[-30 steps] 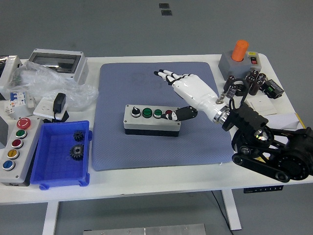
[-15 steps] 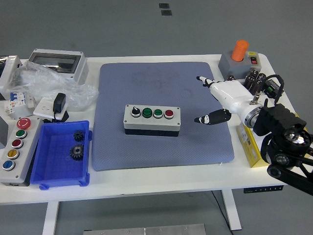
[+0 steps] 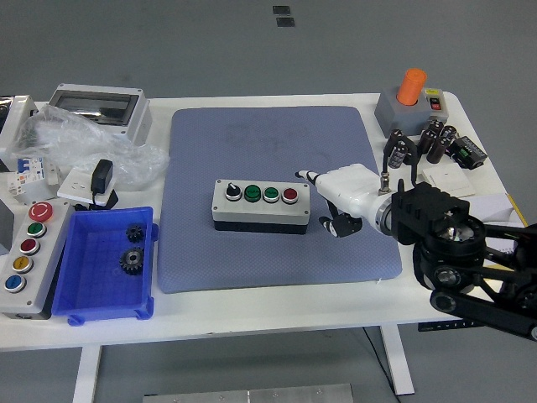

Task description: Pick up the button,place it on the desk,press the button,press the button

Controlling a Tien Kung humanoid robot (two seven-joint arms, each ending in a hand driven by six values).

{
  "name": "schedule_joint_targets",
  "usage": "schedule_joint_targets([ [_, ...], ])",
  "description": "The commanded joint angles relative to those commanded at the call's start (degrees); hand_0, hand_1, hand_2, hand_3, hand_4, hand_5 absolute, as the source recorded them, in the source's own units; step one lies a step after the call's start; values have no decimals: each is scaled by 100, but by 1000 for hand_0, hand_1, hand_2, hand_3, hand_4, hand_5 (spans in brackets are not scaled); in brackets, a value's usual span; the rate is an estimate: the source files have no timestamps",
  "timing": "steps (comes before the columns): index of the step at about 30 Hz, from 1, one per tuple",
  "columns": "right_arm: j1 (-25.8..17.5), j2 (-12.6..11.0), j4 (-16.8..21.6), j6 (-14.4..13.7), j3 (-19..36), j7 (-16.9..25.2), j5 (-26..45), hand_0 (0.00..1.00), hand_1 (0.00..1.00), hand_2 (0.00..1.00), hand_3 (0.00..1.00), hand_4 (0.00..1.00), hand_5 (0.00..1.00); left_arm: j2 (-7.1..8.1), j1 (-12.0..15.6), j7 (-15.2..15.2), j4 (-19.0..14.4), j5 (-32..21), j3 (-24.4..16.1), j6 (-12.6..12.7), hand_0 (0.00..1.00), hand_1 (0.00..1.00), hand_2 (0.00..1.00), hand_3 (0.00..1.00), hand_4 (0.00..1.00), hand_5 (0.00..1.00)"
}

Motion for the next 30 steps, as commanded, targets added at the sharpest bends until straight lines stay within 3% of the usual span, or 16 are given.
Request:
schedule_joint_targets([
  [7, 42, 182, -264, -61, -191, 0, 78, 399, 435, 275, 998, 303, 2, 2, -1, 2, 7, -37, 33, -8, 589, 650, 593, 609, 645, 262],
  [14, 28, 216, -492, -95, -239, 0, 146, 382, 429, 273, 998, 301, 2, -2, -10, -5, 6, -28, 19, -13, 589, 651, 593, 609, 644, 263],
  [30, 109, 228, -449, -123, -553, 0, 202, 364, 420, 268, 998, 318, 2, -2, -18, -20, -3, 9, -18, -15, 590, 652, 593, 612, 646, 269],
])
